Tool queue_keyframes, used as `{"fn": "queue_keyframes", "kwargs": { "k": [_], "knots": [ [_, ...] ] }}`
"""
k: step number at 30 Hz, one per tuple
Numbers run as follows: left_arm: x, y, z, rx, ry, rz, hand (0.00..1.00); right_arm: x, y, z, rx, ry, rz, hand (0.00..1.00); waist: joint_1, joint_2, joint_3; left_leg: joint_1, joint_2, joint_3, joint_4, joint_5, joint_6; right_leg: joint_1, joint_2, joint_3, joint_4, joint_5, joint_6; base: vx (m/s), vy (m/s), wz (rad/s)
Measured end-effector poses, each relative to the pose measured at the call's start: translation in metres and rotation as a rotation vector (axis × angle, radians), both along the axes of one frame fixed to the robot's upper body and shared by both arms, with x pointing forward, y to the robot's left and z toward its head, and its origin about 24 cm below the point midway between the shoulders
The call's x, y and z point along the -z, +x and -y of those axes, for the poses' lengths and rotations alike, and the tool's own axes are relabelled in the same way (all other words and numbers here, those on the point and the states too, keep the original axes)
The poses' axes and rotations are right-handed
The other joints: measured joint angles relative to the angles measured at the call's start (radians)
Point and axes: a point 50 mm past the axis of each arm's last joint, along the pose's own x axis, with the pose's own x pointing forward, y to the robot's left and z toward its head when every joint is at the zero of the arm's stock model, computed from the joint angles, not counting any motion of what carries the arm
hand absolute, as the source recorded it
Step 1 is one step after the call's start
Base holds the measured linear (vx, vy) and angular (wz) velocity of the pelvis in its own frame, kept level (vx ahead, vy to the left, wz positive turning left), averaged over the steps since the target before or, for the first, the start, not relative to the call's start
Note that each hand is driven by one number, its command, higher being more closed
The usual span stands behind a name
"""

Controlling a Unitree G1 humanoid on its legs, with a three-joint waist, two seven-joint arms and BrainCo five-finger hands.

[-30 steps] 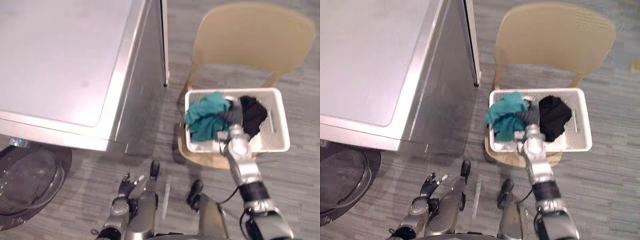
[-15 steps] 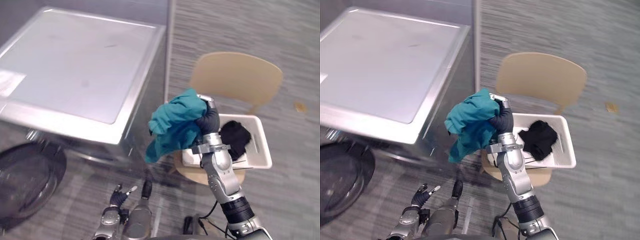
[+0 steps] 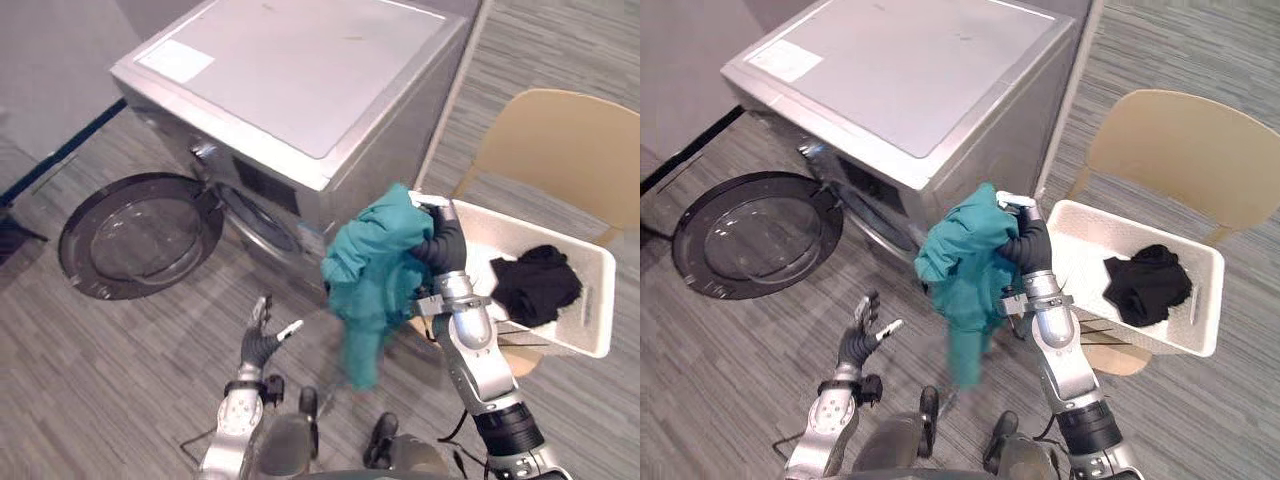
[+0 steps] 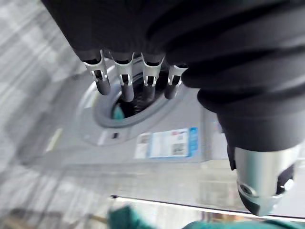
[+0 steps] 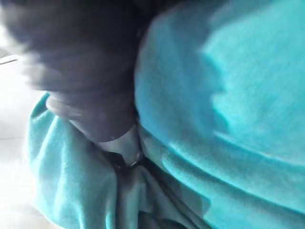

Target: Pick up the laundry basket with both hands and put the clothes into the washing machine.

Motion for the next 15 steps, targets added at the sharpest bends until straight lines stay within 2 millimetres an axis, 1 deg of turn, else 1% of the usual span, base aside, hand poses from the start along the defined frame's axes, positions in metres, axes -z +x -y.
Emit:
{"fn": "queue_keyframes", "kwargs": {
  "k": [1, 2, 3, 5, 7, 8, 9, 10, 11, 13, 14, 15],
  "knots": [
    [-0.012, 0.005, 0.003, 0.023, 0.025, 0.056, 0.0, -0.002, 0.0, -0.002, -0.005, 0.019, 0.008, 1.0, -0.005, -0.006, -0.006, 0.016, -0.019, -0.024, -0.044, 0.033, 0.009, 0.011, -0.014, -0.009, -0.008, 0.008, 0.012, -0.02, 0.137, 0.71],
    [-0.016, 0.007, 0.005, 0.038, 0.033, 0.08, 0.0, -0.002, -0.001, -0.002, -0.009, 0.022, 0.008, 1.0, -0.007, -0.006, -0.006, 0.025, -0.025, -0.031, -0.056, 0.043, 0.012, 0.02, -0.018, -0.016, -0.011, 0.011, 0.018, -0.02, 0.18, 0.56],
    [-0.026, 0.008, 0.006, 0.06, 0.062, 0.126, 0.0, -0.001, -0.002, -0.011, -0.047, 0.036, 0.003, 1.0, -0.005, -0.007, -0.01, 0.054, -0.04, -0.04, -0.086, 0.058, 0.021, 0.046, -0.027, -0.022, -0.025, 0.018, 0.03, -0.02, 0.119, 0.28],
    [-0.032, 0.008, 0.007, 0.076, 0.089, 0.155, 0.0, 0.0, -0.004, -0.023, -0.104, 0.038, -0.003, 1.0, -0.002, -0.007, -0.028, 0.071, -0.049, -0.04, -0.113, 0.07, 0.028, 0.054, -0.034, -0.02, -0.034, 0.025, 0.041, -0.02, 0.101, 0.09],
    [-0.037, 0.013, 0.012, 0.109, 0.145, 0.187, 0.0, 0.004, -0.007, -0.04, -0.204, 0.025, -0.019, 1.0, 0.002, -0.007, -0.059, 0.089, -0.059, -0.039, -0.145, 0.089, 0.039, 0.058, -0.037, -0.015, -0.04, 0.034, 0.053, -0.01, 0.079, -0.01],
    [-0.038, 0.014, 0.014, 0.12, 0.153, 0.197, 0.0, 0.005, -0.008, -0.043, -0.222, 0.022, -0.024, 1.0, 0.004, -0.008, -0.061, 0.094, -0.06, -0.038, -0.149, 0.091, 0.041, 0.061, -0.037, -0.014, -0.04, 0.035, 0.054, -0.01, 0.043, -0.04],
    [-0.042, 0.017, 0.018, 0.138, 0.169, 0.218, 0.0, 0.008, -0.008, -0.049, -0.258, 0.015, -0.039, 1.0, 0.009, -0.009, -0.064, 0.105, -0.062, -0.037, -0.153, 0.093, 0.043, 0.07, -0.037, -0.011, -0.044, 0.038, 0.055, -0.01, 0.026, -0.09],
    [-0.046, 0.02, 0.022, 0.156, 0.192, 0.237, 0.0, 0.01, -0.007, -0.06, -0.314, 0.004, -0.056, 1.0, 0.01, -0.009, -0.079, 0.112, -0.062, -0.033, -0.164, 0.099, 0.045, 0.072, -0.036, -0.005, -0.054, 0.045, 0.054, -0.01, 0.023, -0.1],
    [-0.047, 0.021, 0.024, 0.164, 0.2, 0.246, 0.0, 0.01, -0.007, -0.064, -0.331, 0.0, -0.059, 1.0, 0.009, -0.008, -0.081, 0.113, -0.062, -0.033, -0.164, 0.101, 0.046, 0.074, -0.035, -0.003, -0.058, 0.048, 0.055, -0.01, 0.015, -0.13],
    [-0.055, 0.028, 0.034, 0.192, 0.221, 0.291, 0.0, 0.01, -0.004, -0.081, -0.41, 0.007, -0.071, 1.0, 0.009, -0.01, -0.085, 0.131, -0.058, -0.03, -0.173, 0.108, 0.041, 0.091, -0.029, 0.004, -0.074, 0.057, 0.053, -0.01, -0.008, -0.07],
    [-0.056, 0.028, 0.035, 0.193, 0.225, 0.297, 0.0, 0.011, -0.004, -0.084, -0.423, 0.016, -0.08, 1.0, 0.009, -0.009, -0.09, 0.136, -0.057, -0.03, -0.182, 0.112, 0.04, 0.092, -0.027, 0.006, -0.076, 0.058, 0.053, -0.01, -0.031, -0.04],
    [-0.057, 0.029, 0.036, 0.19, 0.231, 0.303, 1.0, 0.014, -0.004, -0.091, -0.451, 0.034, -0.109, 1.0, 0.007, -0.01, -0.105, 0.137, -0.054, -0.03, -0.184, 0.113, 0.04, 0.092, -0.019, 0.007, -0.08, 0.06, 0.05, 0.0, -0.032, -0.04]
  ]
}}
